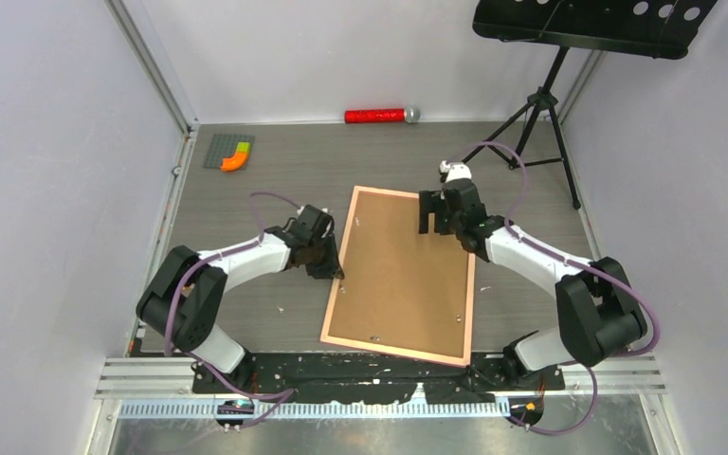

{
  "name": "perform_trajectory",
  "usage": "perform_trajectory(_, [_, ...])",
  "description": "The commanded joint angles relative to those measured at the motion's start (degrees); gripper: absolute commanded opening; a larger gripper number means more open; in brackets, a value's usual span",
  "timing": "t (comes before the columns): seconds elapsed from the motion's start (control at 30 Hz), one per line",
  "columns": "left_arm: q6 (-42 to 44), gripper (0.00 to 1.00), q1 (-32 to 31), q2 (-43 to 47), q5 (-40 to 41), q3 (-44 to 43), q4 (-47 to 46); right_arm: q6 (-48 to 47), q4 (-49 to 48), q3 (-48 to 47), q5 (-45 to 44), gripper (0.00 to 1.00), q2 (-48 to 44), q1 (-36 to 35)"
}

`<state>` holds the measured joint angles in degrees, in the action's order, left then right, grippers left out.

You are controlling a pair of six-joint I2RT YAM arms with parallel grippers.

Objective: Take the photo out of the frame

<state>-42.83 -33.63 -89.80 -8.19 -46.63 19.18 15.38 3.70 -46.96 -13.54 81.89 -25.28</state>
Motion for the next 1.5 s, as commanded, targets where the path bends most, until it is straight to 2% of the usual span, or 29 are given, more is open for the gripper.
perform_trajectory(0.0, [-3.3, 0.0, -0.7, 0.8, -3.9, 5.0, 3.9, -7.1, -6.2, 0.1, 7.6, 0.91, -1.4, -1.5])
perform_trajectory(0.17, [-5.6, 0.0, -0.1, 2.3, -2.1, 7.9, 3.5, -1.9, 2.6, -0.5, -9.6, 0.92, -1.5, -0.7])
perform_trajectory(0.23, [-5.9, 0.0, 0.3, 2.1, -2.5, 8.4, 3.1, 1.6, 5.4, 0.2, -13.6, 0.92, -2.3, 0.4])
perform_trajectory(0.3, [-6.0, 0.0, 0.6, 1.9, -2.3, 8.1, 3.6, 5.4, 7.4, 1.7, -15.2, 0.92, -2.9, 2.5])
perform_trajectory(0.47, [-5.5, 0.0, 0.8, 1.9, -2.1, 7.4, 4.4, 10.1, 7.4, 4.7, -11.5, 0.86, 0.3, 6.2])
perform_trajectory(0.53, [-5.1, 0.0, 0.8, 1.8, -2.1, 7.0, 4.8, 11.7, 6.8, 5.0, -11.3, 0.79, 3.0, 6.9])
perform_trajectory(0.6, [-4.7, 0.0, 0.8, 2.1, -2.1, 7.0, 5.1, 12.6, 5.6, 5.3, -9.5, 0.5, 5.5, 8.0])
perform_trajectory(0.67, [-4.7, 0.0, 0.8, 2.6, -1.9, 7.1, 5.3, 13.0, 4.6, 5.2, -8.0, 0.46, 6.3, 8.7])
perform_trajectory(0.77, [-4.4, 0.0, 0.9, 3.8, -1.5, 7.4, 5.6, 13.0, 3.7, 4.5, -5.4, 0.47, 6.9, 9.0])
perform_trajectory(0.83, [-4.0, 0.01, 0.8, 4.8, -1.8, 7.6, 5.8, 12.5, 3.9, 3.6, -3.8, 0.41, 7.7, 9.1])
perform_trajectory(0.9, [-3.3, 0.02, 0.9, 6.1, -2.0, 8.0, 6.2, 11.1, 2.8, 3.0, -1.7, 0.29, 7.9, 9.0])
perform_trajectory(0.93, [-2.7, 0.04, 0.8, 6.9, -2.7, 8.4, 6.4, 10.2, 2.3, 2.2, -0.4, 0.19, 8.0, 9.0])
perform_trajectory(1.0, [-1.9, 0.1, 0.9, 9.2, -3.1, 9.7, 7.6, 5.1, 0.4, 0.2, 3.9, 0.08, 8.1, 9.0])
perform_trajectory(1.03, [-1.5, 0.17, 0.8, 10.9, -3.1, 10.5, 8.4, 2.0, -0.1, -0.9, 6.4, 0.07, 8.1, 9.0])
perform_trajectory(1.07, [-1.1, 0.31, 0.9, 12.7, -2.7, 11.3, 9.7, 0.2, -0.2, -3.2, 7.2, 0.05, 8.3, 9.0])
perform_trajectory(1.17, [-0.6, 0.83, 0.9, 18.8, 0.8, 12.0, 13.8, -7.1, -1.0, -8.9, 9.1, 0.05, 9.7, 9.0])
perform_trajectory(1.23, [-0.1, 0.98, 1.6, 22.4, 2.7, 11.1, 16.1, -11.4, 0.3, -15.1, 11.8, 0.05, 12.5, 8.9])
perform_trajectory(1.47, [1.3, 1.0, 7.8, 31.0, 4.1, 8.3, 19.7, -25.2, 9.7, -41.2, 29.2, 0.05, 30.6, 8.2])
